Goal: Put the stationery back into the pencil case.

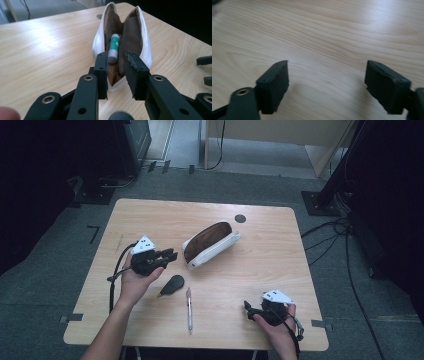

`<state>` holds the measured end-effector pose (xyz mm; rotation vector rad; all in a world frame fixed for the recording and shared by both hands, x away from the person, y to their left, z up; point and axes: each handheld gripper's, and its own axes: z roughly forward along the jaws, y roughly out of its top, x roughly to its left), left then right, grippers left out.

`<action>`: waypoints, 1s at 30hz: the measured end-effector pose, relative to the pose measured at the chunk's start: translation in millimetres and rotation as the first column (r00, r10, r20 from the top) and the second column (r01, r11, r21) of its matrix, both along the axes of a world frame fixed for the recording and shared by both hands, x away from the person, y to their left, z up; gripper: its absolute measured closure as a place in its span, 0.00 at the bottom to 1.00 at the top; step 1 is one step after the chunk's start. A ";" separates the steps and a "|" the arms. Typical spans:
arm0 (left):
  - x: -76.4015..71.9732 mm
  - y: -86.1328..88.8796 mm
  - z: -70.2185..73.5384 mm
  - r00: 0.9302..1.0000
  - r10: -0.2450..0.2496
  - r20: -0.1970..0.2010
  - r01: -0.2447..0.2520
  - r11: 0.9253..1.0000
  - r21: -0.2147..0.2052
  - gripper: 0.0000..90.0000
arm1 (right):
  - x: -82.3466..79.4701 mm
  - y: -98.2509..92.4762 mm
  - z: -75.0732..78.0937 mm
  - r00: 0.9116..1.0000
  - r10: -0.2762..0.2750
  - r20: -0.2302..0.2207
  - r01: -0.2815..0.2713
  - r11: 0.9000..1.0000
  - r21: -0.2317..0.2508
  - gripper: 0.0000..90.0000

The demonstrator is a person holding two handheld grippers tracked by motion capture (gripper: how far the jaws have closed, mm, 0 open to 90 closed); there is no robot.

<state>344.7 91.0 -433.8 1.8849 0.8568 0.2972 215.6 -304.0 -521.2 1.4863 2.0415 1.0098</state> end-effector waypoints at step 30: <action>-26.1 32.8 -23.3 0.998 0.066 -0.008 -0.066 0.998 -0.014 0.71 | -33.7 159.1 1.6 0.951 0.308 -0.013 -0.303 0.940 0.159 0.57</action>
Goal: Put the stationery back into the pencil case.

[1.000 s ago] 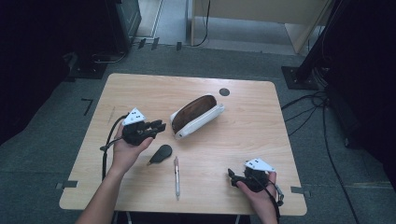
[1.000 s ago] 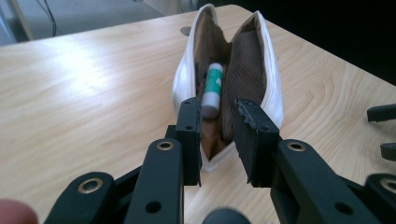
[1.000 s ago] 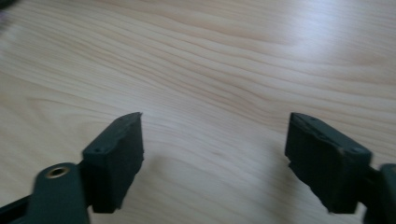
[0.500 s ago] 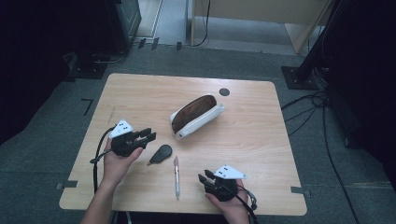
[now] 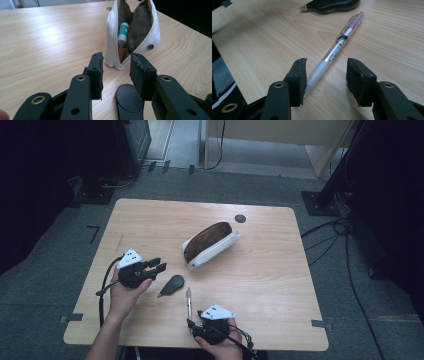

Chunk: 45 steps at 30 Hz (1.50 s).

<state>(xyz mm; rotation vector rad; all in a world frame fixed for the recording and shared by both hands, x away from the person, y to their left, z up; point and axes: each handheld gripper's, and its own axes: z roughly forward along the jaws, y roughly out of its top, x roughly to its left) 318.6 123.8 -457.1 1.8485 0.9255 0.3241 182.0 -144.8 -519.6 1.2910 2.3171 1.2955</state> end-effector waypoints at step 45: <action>-11.2 -38.6 -10.7 0.968 -0.250 0.006 0.249 0.967 0.048 0.57 | 29.9 -56.9 32.2 0.992 0.023 0.127 -0.006 0.991 -0.131 0.90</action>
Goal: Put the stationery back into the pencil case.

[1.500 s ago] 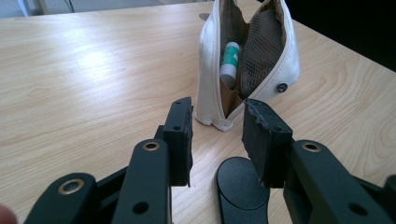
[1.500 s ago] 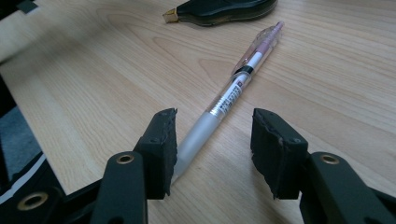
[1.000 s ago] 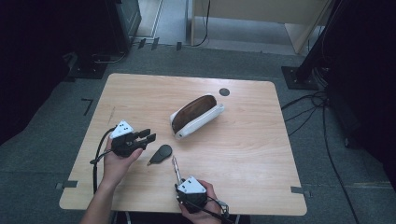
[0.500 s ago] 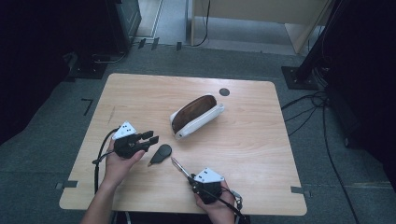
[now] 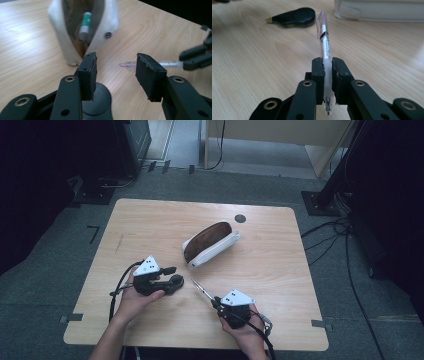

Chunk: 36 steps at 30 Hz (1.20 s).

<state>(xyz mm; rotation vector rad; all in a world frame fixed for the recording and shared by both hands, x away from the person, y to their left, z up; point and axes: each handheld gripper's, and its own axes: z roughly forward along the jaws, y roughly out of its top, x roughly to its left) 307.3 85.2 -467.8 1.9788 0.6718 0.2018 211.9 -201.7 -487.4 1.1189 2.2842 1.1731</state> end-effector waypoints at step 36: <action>-23.8 -33.8 -4.4 0.974 -0.130 0.184 0.098 0.980 0.175 0.29 | 27.4 5.4 39.4 0.985 0.170 -0.030 -0.171 0.985 -0.032 0.90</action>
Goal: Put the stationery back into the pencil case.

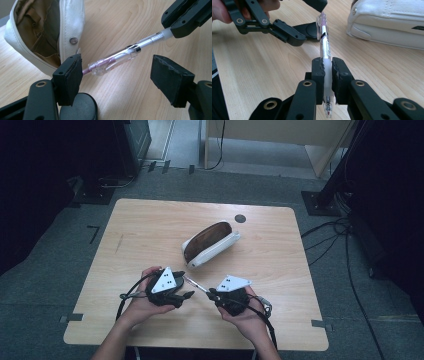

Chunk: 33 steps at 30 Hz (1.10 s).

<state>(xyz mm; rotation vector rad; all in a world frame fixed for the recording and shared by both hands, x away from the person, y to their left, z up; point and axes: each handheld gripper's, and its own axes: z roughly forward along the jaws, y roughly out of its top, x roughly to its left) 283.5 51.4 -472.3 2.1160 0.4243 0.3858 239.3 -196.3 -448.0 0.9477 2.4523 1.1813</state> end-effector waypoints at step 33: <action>-9.6 -5.1 -10.2 0.969 -0.087 0.230 0.029 0.970 0.243 0.68 | 3.8 4.6 6.7 0.997 0.071 -0.041 -0.069 0.997 0.035 0.89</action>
